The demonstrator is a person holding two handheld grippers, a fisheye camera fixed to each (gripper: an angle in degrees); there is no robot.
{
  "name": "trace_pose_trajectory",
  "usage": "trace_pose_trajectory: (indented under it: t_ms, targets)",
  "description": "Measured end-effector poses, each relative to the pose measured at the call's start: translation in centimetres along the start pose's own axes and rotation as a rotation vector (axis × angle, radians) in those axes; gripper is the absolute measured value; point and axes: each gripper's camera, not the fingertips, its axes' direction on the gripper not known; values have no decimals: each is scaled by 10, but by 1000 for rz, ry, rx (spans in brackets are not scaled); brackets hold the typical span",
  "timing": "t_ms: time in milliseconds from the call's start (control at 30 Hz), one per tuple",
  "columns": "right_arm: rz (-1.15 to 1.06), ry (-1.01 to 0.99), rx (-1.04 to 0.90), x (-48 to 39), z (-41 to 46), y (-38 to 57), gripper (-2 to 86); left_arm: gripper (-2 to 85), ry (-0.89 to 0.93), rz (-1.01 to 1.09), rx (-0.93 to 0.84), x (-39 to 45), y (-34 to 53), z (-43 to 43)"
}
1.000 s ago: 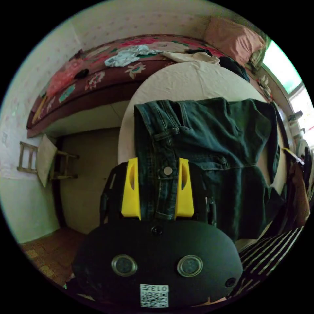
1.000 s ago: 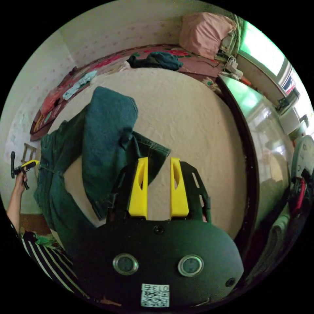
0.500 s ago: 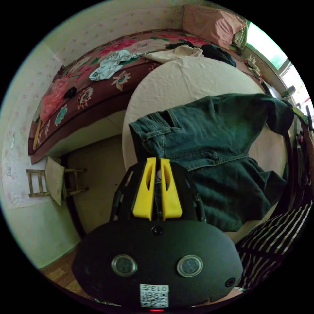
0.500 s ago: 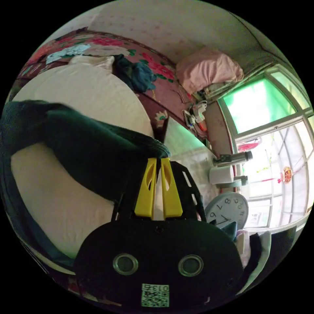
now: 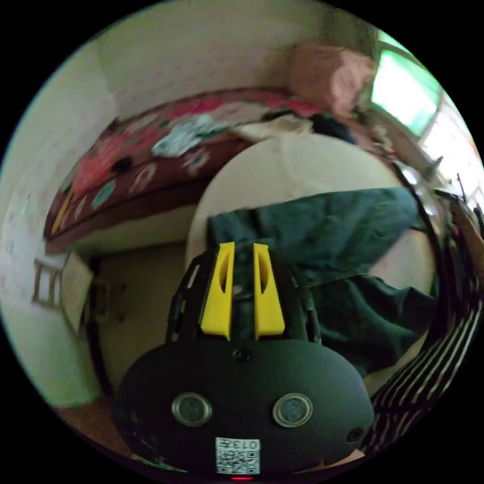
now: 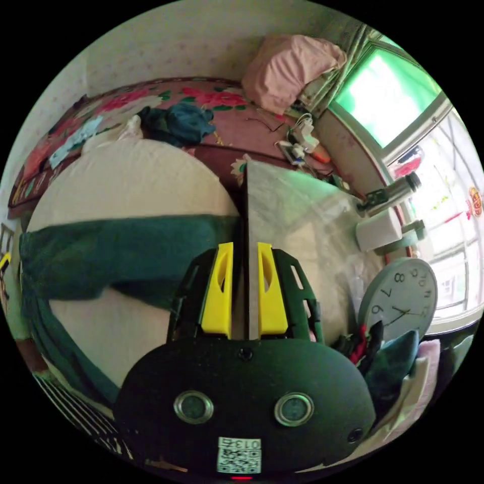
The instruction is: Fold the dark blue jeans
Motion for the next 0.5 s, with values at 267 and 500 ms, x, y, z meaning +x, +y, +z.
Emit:
trace_pose_trajectory:
  t_ms: [267,500]
  targets:
    - [-406,-116,-137,-53,55,54,104,102,235,787,-46,192,-29,54]
    - [-394,-193,-185,-40,82,39,66,38,207,860,-255,216,-62,113]
